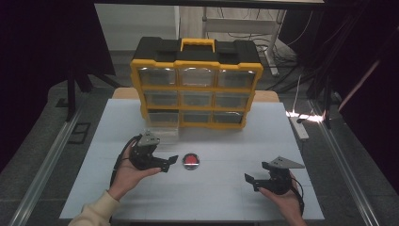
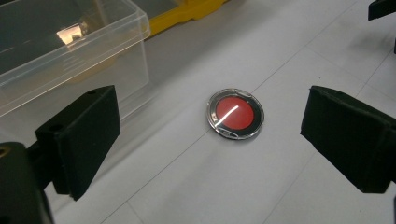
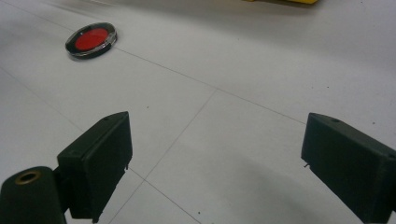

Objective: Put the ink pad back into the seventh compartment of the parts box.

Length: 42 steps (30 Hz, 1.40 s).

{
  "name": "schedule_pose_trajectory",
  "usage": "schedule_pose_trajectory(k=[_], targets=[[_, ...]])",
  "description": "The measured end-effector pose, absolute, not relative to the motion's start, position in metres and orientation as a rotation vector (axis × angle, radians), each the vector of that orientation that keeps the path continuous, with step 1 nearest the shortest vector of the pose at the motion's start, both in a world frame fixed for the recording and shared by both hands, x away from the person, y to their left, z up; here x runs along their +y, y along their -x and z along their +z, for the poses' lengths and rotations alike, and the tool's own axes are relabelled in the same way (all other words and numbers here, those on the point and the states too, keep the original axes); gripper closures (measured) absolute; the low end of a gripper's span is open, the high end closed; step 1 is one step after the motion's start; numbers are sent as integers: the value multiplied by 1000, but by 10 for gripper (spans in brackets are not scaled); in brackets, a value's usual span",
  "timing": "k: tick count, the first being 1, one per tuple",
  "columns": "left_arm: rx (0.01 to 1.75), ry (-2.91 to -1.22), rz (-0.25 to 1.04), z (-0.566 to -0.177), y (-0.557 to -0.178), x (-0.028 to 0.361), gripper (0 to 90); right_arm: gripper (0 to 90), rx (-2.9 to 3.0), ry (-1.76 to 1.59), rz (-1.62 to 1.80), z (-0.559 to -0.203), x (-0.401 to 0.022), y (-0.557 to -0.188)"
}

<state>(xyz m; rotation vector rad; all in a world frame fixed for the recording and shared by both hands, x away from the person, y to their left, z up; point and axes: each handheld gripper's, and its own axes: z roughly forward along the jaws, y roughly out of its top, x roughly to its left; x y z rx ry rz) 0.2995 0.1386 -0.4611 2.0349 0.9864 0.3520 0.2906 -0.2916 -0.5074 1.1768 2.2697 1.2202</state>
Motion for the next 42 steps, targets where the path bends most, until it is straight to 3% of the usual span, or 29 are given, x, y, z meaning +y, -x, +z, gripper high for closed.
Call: schedule_pose_trajectory(k=[42], targets=[[917, -2175, 239, -471, -335, 75, 54, 91, 2275, -1171, 1222, -508, -293, -291]])
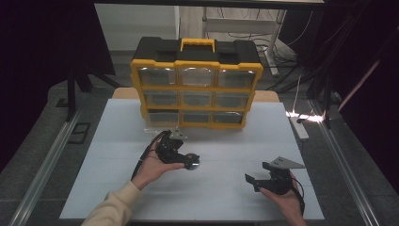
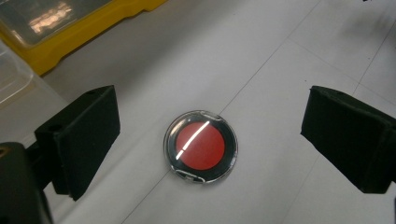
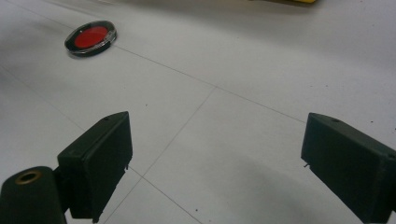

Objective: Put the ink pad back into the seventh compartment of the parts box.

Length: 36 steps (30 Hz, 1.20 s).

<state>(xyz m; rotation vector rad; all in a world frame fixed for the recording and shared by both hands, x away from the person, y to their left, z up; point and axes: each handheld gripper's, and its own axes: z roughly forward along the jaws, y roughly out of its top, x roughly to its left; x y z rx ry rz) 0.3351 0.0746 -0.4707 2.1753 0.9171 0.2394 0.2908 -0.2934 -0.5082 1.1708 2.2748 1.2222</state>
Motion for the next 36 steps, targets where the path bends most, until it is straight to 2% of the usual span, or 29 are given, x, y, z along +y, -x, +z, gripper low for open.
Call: schedule_pose_trajectory(k=[36], targets=[[959, -2306, 204, -506, -351, 51, 47, 92, 2283, -1179, 1209, -510, -294, -292]])
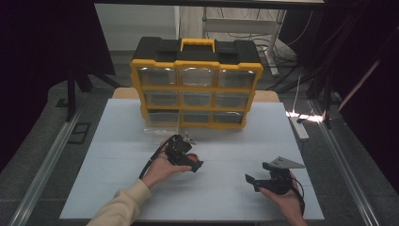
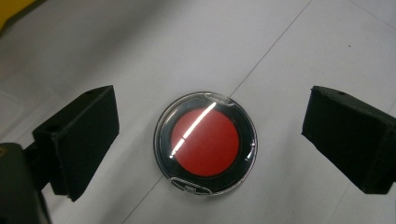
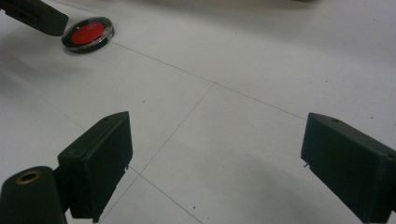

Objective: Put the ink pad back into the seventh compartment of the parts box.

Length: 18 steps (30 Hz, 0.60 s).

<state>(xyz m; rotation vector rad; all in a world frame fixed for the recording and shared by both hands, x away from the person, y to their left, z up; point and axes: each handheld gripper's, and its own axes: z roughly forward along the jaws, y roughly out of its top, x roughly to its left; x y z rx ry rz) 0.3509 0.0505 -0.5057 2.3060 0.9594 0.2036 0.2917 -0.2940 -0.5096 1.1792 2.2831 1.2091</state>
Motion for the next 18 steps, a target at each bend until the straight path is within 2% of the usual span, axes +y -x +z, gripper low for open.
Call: schedule_pose_trajectory(k=[18], targets=[[957, -2391, 202, -521, -356, 43, 53, 92, 2285, -1182, 1211, -510, -294, -292]])
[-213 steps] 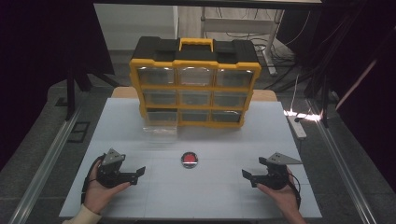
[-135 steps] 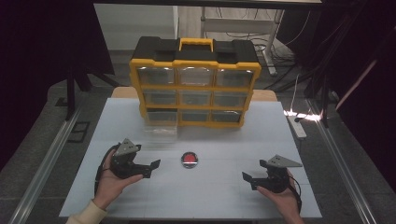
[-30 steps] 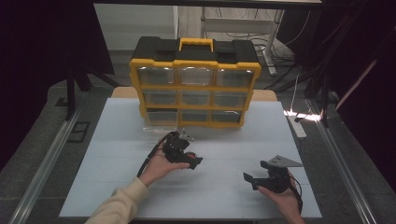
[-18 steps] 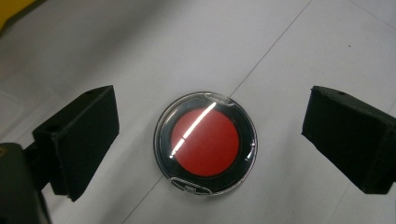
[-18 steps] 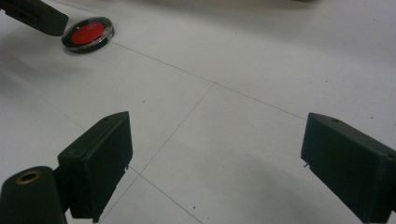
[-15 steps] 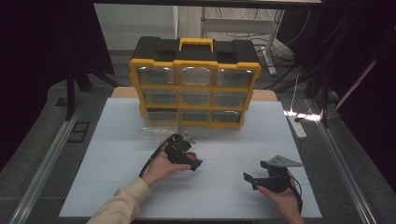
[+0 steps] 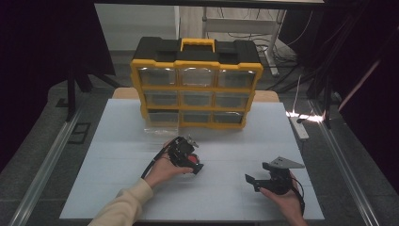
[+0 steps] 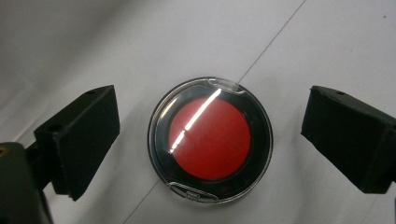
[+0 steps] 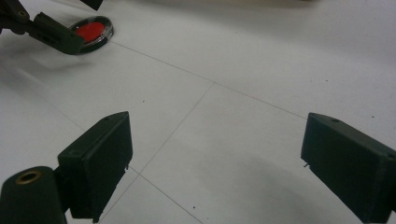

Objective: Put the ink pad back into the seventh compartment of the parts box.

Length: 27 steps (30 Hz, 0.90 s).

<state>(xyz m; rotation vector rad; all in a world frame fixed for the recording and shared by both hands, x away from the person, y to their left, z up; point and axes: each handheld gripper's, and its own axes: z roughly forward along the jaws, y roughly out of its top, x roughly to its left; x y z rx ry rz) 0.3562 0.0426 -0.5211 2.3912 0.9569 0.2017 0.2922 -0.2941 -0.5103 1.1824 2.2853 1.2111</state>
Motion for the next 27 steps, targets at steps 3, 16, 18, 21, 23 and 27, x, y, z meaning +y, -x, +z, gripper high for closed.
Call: schedule_pose_trajectory(k=[3, 16, 18, 21, 23, 27], targets=[[952, -2401, 207, -522, -356, 42, 66, 93, 2284, -1179, 1211, -510, -294, -292], [944, -2425, 209, -526, -356, 41, 134, 92, 2277, -1181, 1211, -509, -295, -291], [937, -2423, 205, -525, -355, 41, 182, 93, 2275, -1184, 1212, -509, -295, -291], [927, -2417, 211, -524, -354, 42, 266, 94, 2272, -1181, 1214, -509, -295, -291], [924, -2416, 213, -523, -355, 43, 300, 94, 2273, -1181, 1213, -509, -295, -291], [932, -2414, 211, -523, -355, 43, 302, 94, 2270, -1180, 1212, -509, -295, -291]])
